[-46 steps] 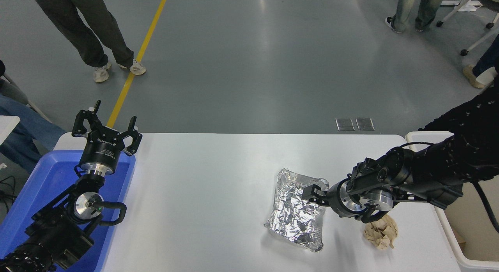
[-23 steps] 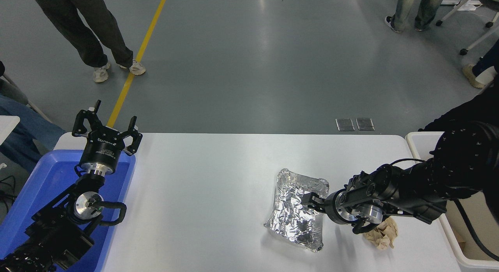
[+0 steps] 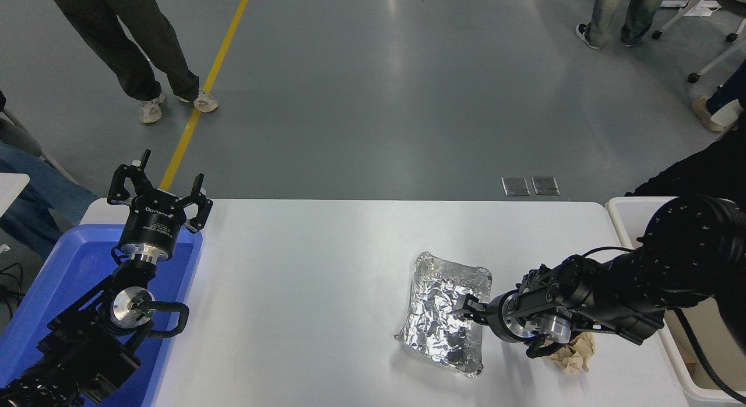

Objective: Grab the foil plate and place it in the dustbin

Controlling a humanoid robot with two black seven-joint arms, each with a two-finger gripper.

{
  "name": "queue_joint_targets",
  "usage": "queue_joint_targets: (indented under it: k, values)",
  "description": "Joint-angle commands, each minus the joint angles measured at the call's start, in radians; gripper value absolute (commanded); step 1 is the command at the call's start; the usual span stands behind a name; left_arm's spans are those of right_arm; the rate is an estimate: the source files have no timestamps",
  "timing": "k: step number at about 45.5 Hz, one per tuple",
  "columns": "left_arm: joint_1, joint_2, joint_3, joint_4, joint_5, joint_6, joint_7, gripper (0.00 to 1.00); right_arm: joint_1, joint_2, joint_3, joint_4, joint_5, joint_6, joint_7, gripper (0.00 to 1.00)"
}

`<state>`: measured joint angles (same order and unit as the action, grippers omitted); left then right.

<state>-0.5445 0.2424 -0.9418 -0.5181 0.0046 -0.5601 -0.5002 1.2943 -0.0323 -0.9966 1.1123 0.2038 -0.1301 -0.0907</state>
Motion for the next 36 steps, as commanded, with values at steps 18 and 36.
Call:
queue_joint_targets:
  k: [18,36]
  values:
    - [0.0,0.0,0.001,0.0,0.0,0.0,0.0,0.98,-0.016,0.015,0.001,0.015,-0.015,-0.048,0.0,0.2]
    - [0.0,0.0,0.001,0.0,0.0,-0.001,0.0,0.98,-0.004,0.012,0.027,0.038,-0.017,-0.037,0.0,0.0]
